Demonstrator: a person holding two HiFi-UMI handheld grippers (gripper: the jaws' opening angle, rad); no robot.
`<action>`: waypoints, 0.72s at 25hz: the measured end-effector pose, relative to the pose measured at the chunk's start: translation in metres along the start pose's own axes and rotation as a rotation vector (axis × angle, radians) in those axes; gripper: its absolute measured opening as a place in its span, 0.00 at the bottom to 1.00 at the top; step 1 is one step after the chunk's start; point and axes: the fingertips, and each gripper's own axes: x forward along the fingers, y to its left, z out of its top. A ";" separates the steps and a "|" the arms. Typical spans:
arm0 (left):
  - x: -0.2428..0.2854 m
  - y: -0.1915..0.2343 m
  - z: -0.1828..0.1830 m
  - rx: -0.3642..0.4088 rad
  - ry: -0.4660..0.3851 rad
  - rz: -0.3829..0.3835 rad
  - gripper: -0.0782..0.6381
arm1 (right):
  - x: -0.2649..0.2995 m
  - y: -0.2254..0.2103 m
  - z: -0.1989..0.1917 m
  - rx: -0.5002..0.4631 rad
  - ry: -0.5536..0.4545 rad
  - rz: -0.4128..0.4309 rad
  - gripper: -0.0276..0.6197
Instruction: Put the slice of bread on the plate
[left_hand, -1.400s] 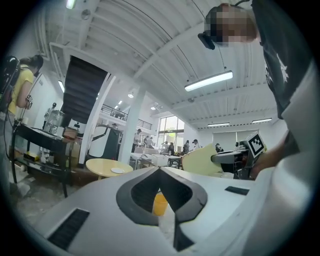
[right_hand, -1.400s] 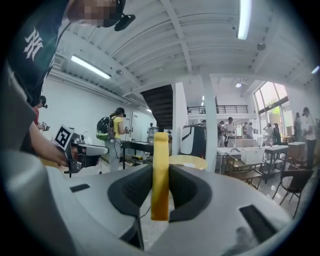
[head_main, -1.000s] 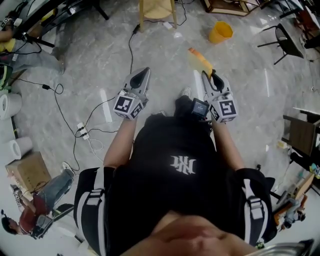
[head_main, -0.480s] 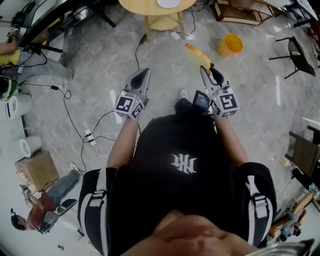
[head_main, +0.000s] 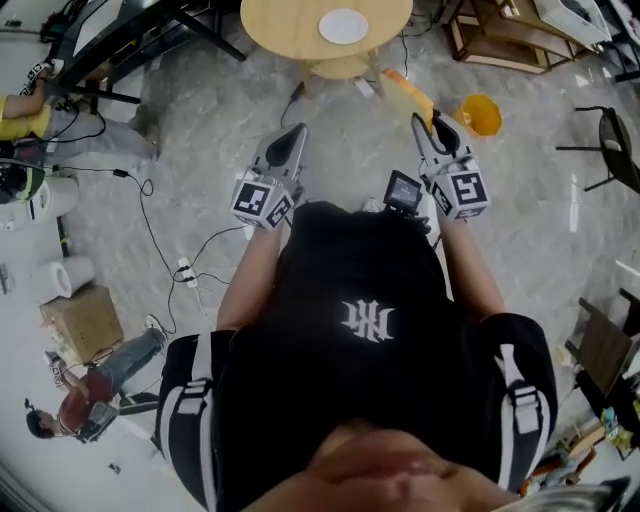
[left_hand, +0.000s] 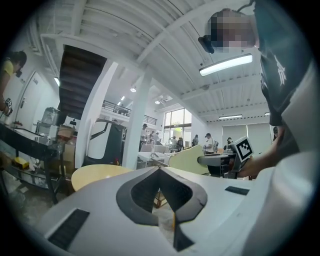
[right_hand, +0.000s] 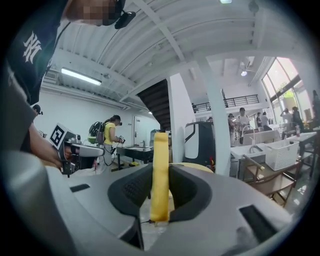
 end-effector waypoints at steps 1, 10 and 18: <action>0.005 0.010 0.004 0.000 0.002 0.010 0.12 | 0.011 -0.007 -0.001 0.011 0.001 -0.004 0.18; 0.048 0.087 0.000 -0.001 0.025 0.040 0.12 | 0.082 -0.038 -0.013 0.030 0.042 -0.008 0.18; 0.151 0.179 0.006 -0.055 0.030 -0.075 0.12 | 0.172 -0.089 0.021 -0.008 0.061 -0.107 0.18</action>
